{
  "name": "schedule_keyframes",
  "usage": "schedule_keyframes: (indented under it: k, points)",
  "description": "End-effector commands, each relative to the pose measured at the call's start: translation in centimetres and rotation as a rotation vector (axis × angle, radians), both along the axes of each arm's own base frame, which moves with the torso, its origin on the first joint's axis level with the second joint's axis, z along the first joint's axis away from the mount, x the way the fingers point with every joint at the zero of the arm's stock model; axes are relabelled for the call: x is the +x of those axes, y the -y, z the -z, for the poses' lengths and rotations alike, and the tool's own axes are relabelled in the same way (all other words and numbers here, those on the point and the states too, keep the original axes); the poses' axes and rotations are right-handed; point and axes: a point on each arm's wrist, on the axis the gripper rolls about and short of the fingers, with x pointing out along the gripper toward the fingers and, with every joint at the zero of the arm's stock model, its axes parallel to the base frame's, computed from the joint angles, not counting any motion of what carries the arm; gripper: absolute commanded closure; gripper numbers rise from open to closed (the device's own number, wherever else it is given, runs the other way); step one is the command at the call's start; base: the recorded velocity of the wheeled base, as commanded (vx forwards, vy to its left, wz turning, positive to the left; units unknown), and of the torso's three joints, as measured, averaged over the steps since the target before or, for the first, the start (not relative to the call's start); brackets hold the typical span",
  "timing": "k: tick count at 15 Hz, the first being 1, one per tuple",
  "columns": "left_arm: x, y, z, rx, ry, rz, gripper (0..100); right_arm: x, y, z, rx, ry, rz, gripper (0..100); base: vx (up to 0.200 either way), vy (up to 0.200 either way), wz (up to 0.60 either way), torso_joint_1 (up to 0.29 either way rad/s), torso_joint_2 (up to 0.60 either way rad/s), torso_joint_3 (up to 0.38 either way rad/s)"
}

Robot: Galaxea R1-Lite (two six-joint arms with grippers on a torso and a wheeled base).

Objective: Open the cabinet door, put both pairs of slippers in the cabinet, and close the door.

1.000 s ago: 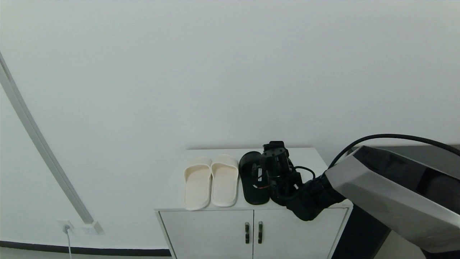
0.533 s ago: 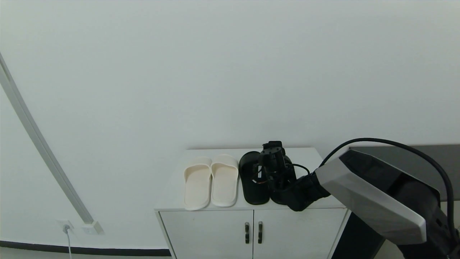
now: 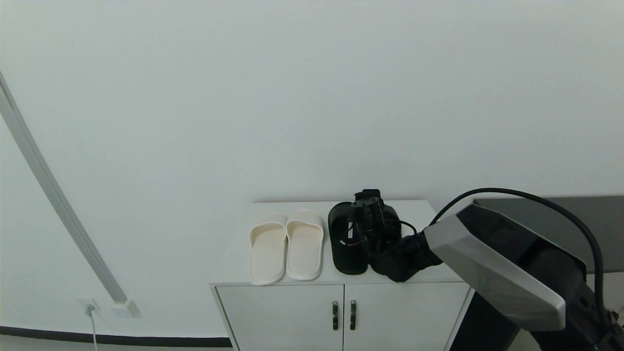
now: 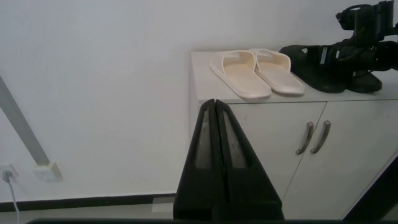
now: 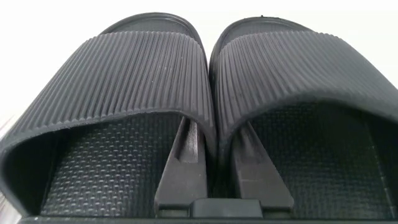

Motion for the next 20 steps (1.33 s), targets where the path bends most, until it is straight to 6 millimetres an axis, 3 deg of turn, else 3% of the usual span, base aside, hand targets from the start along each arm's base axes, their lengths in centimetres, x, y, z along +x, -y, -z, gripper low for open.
schedule_keyframes:
  k: [1, 4, 6, 8, 12, 18, 20]
  points:
    - [0.0, 0.0, 0.0, -0.001, -0.001, 0.000, 100, -0.8, 0.4, -1.9, 0.014, 0.016, 0.001, 100, 0.000, 0.000, 0.00, 0.000, 0.00, 0.000]
    - [0.0, 0.0, 0.0, 0.001, -0.001, -0.001, 100, -4.3, 1.8, -5.8, 0.028, 0.039, -0.033, 100, 0.000, 0.000, 0.00, 0.000, 0.00, 0.000]
    - [0.0, 0.0, 0.0, 0.002, -0.001, -0.001, 100, -8.7, 3.7, -7.9, 0.027, 0.055, -0.175, 100, 0.000, 0.000, 0.00, 0.000, 0.00, 0.000]
    - [0.0, 0.0, 0.0, 0.002, -0.001, -0.003, 100, -14.1, 6.5, -8.7, 0.030, 0.097, -0.377, 100, 0.000, 0.000, 0.00, 0.000, 0.00, 0.000]
    - [0.0, 0.0, 0.0, 0.002, -0.001, -0.003, 100, -21.2, 11.7, -9.4, 0.080, 0.050, -0.673, 100, 0.000, 0.000, 0.00, 0.000, 0.00, 0.000]
    - [0.0, 0.0, 0.0, 0.002, -0.001, -0.001, 100, -22.2, 12.3, -9.2, 0.077, -0.011, -0.728, 100, 0.000, 0.000, 0.00, 0.000, 0.00, 0.000]
    - [0.0, 0.0, 0.0, 0.002, -0.001, -0.001, 100, -22.3, 12.2, -9.1, 0.078, -0.019, -0.746, 100, -0.200, 0.000, 0.00, 0.002, 0.00, 0.007]
